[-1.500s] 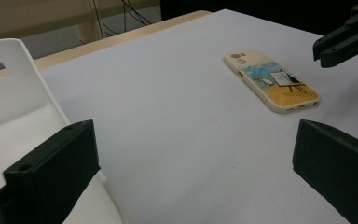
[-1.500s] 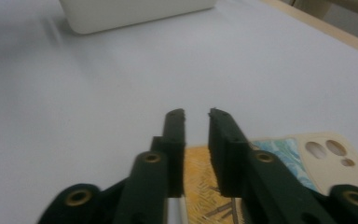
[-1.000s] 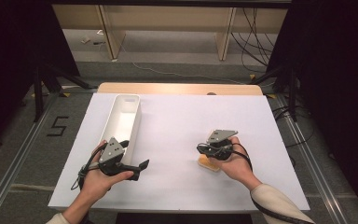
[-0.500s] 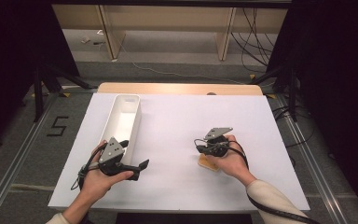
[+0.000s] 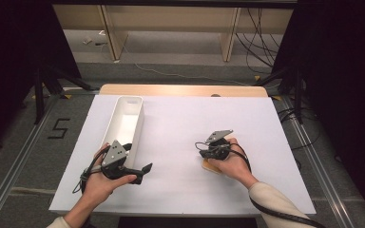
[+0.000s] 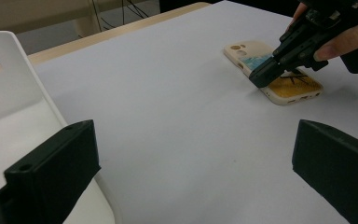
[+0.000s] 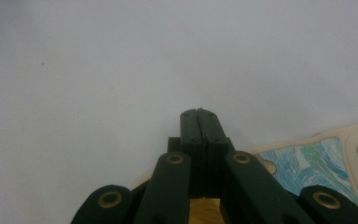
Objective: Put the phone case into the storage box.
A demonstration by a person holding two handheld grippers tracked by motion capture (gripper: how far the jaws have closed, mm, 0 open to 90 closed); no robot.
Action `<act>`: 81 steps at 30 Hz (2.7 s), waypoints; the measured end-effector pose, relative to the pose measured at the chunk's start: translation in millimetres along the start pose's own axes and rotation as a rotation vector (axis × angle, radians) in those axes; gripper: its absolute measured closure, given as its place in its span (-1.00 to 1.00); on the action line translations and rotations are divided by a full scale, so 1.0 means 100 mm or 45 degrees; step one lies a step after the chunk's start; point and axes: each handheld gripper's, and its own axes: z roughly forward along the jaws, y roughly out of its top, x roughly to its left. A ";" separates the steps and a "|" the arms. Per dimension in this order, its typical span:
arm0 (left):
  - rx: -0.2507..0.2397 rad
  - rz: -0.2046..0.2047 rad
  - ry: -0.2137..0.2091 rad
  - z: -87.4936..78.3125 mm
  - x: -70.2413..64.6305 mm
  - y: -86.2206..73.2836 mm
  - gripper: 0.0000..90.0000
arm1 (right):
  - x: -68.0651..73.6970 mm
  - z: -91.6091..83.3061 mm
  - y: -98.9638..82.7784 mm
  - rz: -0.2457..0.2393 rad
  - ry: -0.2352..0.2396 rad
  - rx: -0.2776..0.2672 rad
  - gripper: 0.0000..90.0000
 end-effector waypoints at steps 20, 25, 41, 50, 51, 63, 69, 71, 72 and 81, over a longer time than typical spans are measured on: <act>0.002 0.005 0.002 0.00 0.00 0.00 -1.00 | 0.08 -0.03 -0.04 -0.002 0.037 0.108 1.00; 0.003 0.007 0.002 0.00 -0.01 -0.01 -1.00 | 0.10 -0.13 -0.11 0.012 0.053 0.171 1.00; 0.004 0.010 0.000 0.00 -0.02 -0.01 -1.00 | -0.03 -0.52 -0.42 0.085 0.044 0.285 1.00; 0.004 0.011 0.001 -0.01 -0.02 -0.01 -1.00 | -0.15 -0.69 -0.58 0.101 0.040 0.334 1.00; 0.002 0.012 0.000 -0.01 -0.02 -0.01 -1.00 | -0.16 -0.71 -0.59 0.114 0.041 0.340 1.00; -0.006 0.014 -0.005 -0.01 -0.02 0.00 -1.00 | -0.37 -0.87 -0.70 0.179 -0.069 0.396 1.00; -0.006 0.013 -0.004 -0.01 -0.02 0.00 -1.00 | -0.37 -0.86 -0.68 0.152 -0.081 0.409 0.98; -0.005 0.014 -0.003 -0.01 -0.02 0.00 -1.00 | -0.37 -0.87 -0.68 0.154 -0.080 0.411 0.94; -0.005 0.014 -0.003 -0.01 -0.02 0.00 -1.00 | -0.37 -0.87 -0.68 0.155 -0.076 0.405 0.91; -0.006 0.014 -0.003 -0.02 -0.02 0.00 -1.00 | -0.39 -1.01 -0.49 0.114 -0.158 0.327 0.37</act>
